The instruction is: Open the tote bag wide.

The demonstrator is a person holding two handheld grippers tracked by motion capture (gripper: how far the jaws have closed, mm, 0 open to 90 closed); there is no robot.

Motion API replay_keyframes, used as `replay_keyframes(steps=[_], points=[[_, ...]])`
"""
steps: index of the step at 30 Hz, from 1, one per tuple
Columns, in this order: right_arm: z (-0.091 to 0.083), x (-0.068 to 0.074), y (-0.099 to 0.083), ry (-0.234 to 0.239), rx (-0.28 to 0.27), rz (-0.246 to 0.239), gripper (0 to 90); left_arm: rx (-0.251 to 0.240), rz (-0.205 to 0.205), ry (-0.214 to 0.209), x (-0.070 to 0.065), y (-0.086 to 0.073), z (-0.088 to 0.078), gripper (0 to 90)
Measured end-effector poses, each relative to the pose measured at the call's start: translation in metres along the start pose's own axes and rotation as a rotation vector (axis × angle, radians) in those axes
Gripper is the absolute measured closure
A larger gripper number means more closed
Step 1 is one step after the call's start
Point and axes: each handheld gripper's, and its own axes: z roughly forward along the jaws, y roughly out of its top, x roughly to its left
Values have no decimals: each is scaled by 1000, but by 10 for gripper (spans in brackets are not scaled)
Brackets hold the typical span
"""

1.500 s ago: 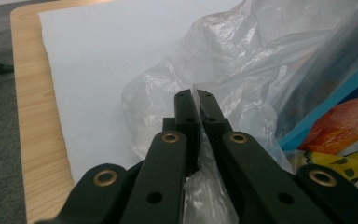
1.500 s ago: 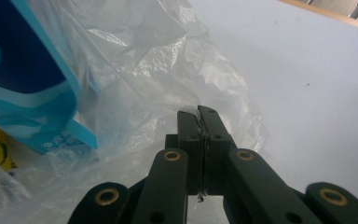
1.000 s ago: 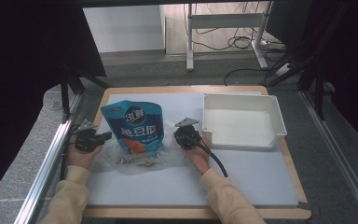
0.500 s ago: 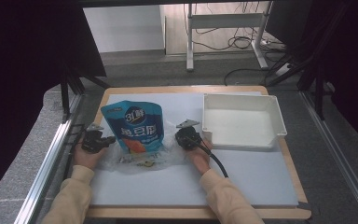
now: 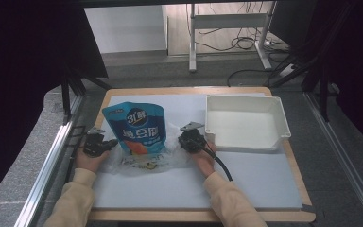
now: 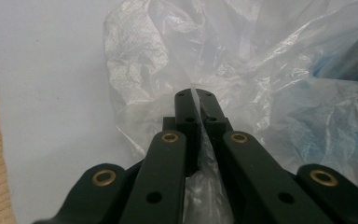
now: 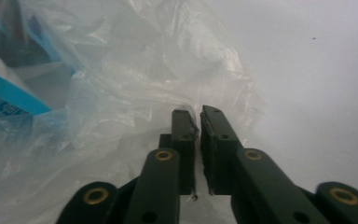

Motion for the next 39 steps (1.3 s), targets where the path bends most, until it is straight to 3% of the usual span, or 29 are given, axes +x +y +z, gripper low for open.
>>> replay_keyframes(steps=[3,6,9,12,15,18,23,27,30,34,39], points=[[-5,1,0,13,-25,-1,744,1,-1,2,0,0,0,895],[-16,4,4,17,-64,-5,628,2,-2,2,0,0,0,891],[-32,4,11,20,-114,-2,533,2,-3,2,-1,0,-1,891],[-51,2,18,35,-161,17,493,0,-4,2,-1,1,-1,891],[-71,2,23,71,-199,18,481,1,0,4,-2,1,-2,890],[-90,8,27,106,-229,-13,485,0,-1,5,-2,1,-2,890],[-105,26,30,208,-229,-72,640,-3,-2,5,-2,1,-2,889],[-101,45,27,245,-207,-131,803,-4,-1,7,-2,1,-3,888],[-85,59,22,269,-151,-168,874,-5,0,9,-2,1,-3,887],[-63,68,17,278,-99,-182,887,-5,-1,11,-3,1,-3,887],[-36,69,9,247,-30,-194,889,-5,2,12,-3,0,-2,887]])
